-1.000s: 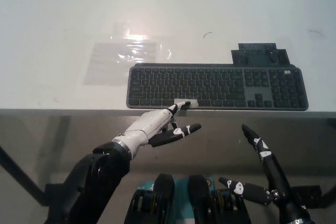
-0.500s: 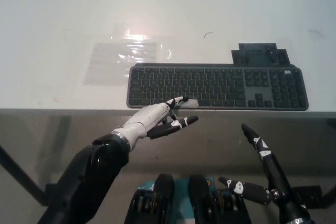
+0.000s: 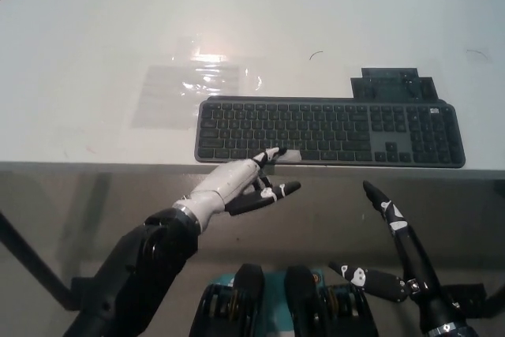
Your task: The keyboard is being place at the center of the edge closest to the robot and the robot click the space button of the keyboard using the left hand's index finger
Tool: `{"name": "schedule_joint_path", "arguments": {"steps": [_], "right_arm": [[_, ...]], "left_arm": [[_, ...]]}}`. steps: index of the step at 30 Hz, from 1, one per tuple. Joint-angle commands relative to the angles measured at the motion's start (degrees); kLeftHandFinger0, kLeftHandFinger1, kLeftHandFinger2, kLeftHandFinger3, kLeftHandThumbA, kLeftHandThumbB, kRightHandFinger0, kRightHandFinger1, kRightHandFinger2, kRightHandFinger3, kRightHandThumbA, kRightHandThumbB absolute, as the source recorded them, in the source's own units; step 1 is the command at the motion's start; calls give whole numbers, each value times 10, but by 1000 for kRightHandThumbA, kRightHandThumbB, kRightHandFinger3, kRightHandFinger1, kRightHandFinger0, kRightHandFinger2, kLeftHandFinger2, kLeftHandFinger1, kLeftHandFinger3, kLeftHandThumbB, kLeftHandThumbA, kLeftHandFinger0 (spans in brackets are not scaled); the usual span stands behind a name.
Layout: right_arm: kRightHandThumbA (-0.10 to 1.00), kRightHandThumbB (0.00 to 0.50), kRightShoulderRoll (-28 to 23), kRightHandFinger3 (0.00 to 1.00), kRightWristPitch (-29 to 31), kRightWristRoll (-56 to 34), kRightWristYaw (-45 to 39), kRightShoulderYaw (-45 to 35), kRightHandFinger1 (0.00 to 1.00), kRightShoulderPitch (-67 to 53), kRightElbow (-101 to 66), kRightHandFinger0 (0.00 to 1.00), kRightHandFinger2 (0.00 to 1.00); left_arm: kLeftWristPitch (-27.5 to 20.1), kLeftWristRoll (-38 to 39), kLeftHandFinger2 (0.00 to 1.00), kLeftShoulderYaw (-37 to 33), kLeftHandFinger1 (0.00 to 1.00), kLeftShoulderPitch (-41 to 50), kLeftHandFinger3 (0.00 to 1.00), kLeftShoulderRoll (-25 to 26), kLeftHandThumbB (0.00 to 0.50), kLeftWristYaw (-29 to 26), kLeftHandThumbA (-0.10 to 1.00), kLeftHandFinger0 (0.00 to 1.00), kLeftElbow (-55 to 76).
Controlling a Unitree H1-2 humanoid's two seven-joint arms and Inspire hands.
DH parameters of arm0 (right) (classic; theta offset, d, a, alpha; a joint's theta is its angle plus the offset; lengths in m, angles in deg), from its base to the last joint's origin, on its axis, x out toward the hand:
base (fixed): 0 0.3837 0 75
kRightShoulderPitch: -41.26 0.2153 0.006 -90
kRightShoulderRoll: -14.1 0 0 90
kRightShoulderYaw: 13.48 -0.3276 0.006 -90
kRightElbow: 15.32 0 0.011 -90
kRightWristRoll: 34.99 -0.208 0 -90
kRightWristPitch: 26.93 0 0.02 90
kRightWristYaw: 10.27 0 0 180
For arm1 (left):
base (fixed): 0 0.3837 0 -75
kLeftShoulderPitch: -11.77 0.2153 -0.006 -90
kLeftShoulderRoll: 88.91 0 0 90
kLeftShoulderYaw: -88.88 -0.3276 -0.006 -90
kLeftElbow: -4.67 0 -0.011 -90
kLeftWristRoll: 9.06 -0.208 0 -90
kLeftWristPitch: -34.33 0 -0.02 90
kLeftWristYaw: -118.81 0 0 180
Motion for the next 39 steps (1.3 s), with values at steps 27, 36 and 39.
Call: {"name": "schedule_joint_path", "arguments": {"steps": [27, 36, 39], "right_arm": [[1000, 421, 0, 1000, 24, -2, 0, -2, 1000, 8, -12, 1000, 1000], [1000, 419, 0, 1000, 26, -7, -1, -3, 1000, 3, -10, 1000, 1000], [1000, 423, 0, 1000, 29, -9, -2, -2, 1000, -1, -8, 1000, 1000]], "left_arm": [[89, 60, 148, 28, 1, 64, 1000, 4, 412, 87, 1000, 0, 503], [83, 158, 1000, 71, 1000, 98, 1000, 32, 419, 94, 1000, 1000, 705], [71, 184, 1000, 79, 1000, 159, 1000, 50, 373, 88, 1000, 1000, 747]]}}
